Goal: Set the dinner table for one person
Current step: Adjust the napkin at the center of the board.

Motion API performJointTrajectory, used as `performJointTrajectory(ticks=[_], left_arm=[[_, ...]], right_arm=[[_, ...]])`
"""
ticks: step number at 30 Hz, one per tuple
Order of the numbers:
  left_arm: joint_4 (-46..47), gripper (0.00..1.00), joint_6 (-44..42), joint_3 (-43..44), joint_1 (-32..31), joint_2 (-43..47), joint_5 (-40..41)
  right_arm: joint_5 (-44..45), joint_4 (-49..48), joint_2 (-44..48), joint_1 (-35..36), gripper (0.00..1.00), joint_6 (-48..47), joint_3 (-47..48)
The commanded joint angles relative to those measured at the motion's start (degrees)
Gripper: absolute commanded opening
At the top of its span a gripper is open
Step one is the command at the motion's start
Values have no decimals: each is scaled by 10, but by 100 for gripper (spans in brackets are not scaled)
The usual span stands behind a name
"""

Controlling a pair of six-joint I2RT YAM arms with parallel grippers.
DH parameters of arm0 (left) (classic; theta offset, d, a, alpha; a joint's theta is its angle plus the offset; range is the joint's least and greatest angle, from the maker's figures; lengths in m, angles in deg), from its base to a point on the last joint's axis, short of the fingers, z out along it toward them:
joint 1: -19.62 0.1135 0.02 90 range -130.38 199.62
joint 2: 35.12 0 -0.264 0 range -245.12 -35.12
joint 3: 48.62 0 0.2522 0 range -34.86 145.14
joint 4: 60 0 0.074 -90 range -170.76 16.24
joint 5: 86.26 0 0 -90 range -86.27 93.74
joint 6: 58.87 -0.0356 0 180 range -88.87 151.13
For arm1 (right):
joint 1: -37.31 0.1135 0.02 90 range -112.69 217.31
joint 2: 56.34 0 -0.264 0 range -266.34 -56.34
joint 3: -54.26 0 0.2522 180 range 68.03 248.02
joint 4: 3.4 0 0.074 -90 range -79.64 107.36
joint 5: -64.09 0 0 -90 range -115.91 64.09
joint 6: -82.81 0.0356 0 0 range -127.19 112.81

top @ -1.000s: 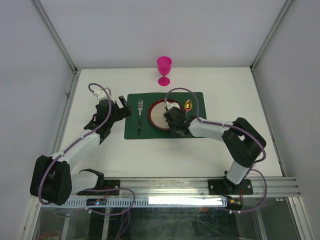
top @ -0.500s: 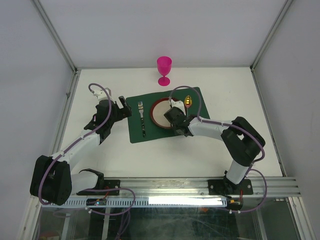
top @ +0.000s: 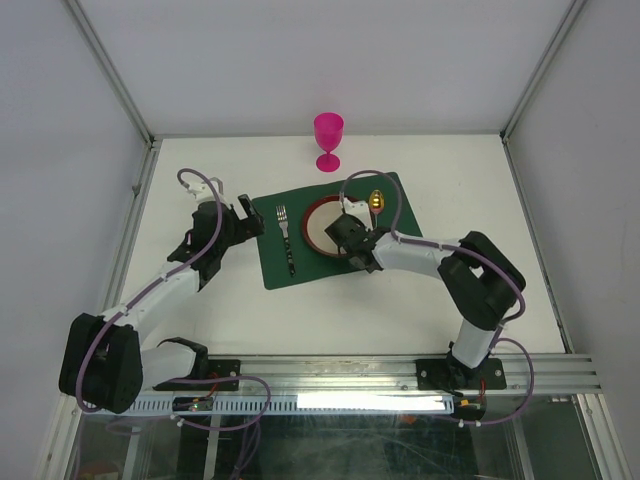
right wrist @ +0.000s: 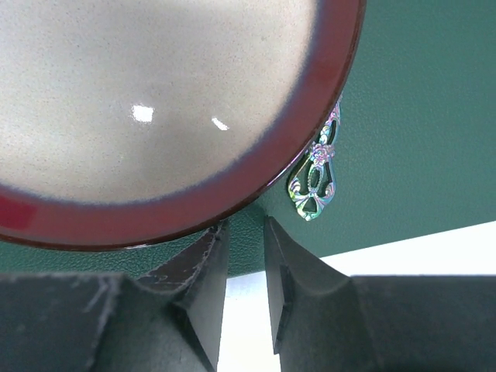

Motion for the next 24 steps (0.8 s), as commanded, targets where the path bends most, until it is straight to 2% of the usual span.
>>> performJointTrajectory(ticks=[1, 8, 15, 19, 24], left_arm=[[19, 99, 5, 3, 6, 30, -2], [-10, 99, 8, 8, 6, 51, -4], [-18, 99, 77, -43, 6, 91, -74], [-15, 99, 81, -65, 6, 117, -72], [-27, 99, 70, -51, 6, 122, -61]], right_arm=[[0, 42, -32, 15, 28, 18, 21], [-26, 45, -74, 49, 28, 43, 70], [-35, 59, -111, 86, 28, 52, 116], [-34, 67, -122, 97, 28, 53, 134], [-17, 86, -119, 99, 27, 56, 131]])
